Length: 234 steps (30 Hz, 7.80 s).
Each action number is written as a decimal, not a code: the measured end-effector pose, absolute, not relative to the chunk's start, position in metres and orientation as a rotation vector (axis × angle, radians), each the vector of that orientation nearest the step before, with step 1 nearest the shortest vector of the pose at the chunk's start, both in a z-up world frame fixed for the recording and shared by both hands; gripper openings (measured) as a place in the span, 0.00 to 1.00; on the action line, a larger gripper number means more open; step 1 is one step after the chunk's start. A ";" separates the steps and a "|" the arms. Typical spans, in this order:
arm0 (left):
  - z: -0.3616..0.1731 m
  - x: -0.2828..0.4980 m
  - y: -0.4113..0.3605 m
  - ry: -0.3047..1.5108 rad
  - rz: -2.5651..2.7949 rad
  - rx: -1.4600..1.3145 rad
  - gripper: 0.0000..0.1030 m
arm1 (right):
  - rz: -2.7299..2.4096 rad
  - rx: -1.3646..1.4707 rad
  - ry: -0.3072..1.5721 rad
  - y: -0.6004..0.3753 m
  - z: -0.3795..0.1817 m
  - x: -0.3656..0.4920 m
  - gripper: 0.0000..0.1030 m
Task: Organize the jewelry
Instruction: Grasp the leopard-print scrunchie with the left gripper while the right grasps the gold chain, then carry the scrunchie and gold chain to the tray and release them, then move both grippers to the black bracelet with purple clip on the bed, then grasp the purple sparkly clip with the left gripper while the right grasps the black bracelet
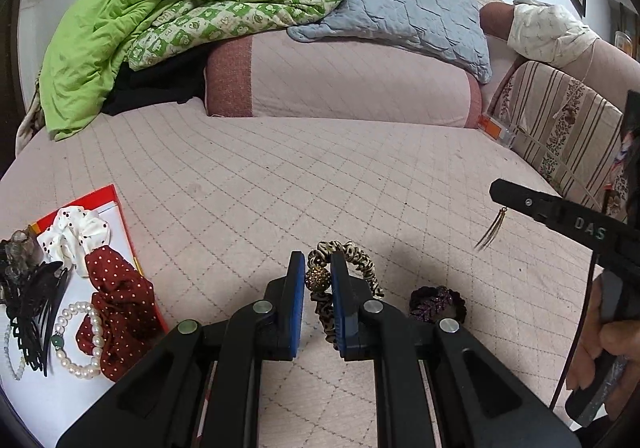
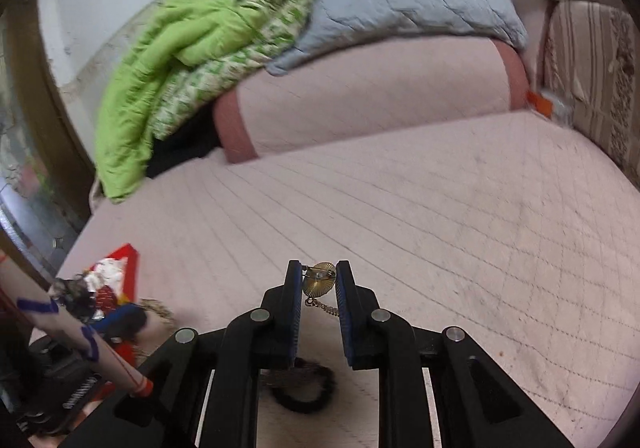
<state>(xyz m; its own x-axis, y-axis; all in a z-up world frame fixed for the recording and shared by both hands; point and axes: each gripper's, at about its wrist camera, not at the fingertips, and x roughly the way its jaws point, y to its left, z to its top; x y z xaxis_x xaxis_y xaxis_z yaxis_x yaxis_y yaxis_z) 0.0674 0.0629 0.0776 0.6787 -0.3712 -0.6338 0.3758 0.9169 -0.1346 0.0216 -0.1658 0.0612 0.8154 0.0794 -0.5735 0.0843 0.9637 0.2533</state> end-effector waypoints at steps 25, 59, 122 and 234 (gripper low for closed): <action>0.101 0.051 0.155 0.662 -0.292 -0.045 0.12 | 0.248 0.246 0.590 -0.051 0.072 0.026 0.17; 0.073 0.031 0.343 0.771 0.003 -0.231 0.12 | 0.687 0.116 0.754 0.146 0.020 0.000 0.18; 0.079 0.043 0.266 0.755 -0.065 -0.117 0.12 | 0.511 0.210 0.804 0.078 0.025 0.016 0.26; 0.031 0.060 -0.024 0.922 -0.681 0.092 0.06 | 0.051 0.578 0.886 -0.204 0.007 -0.011 0.35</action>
<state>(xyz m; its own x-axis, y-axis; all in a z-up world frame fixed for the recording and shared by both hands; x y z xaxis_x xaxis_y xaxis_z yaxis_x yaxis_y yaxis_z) 0.0605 -0.0243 0.0313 0.4126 -0.5025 -0.7598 0.5782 0.7890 -0.2079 -0.0114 -0.2044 0.0074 0.6418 0.2748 -0.7160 0.1910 0.8469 0.4963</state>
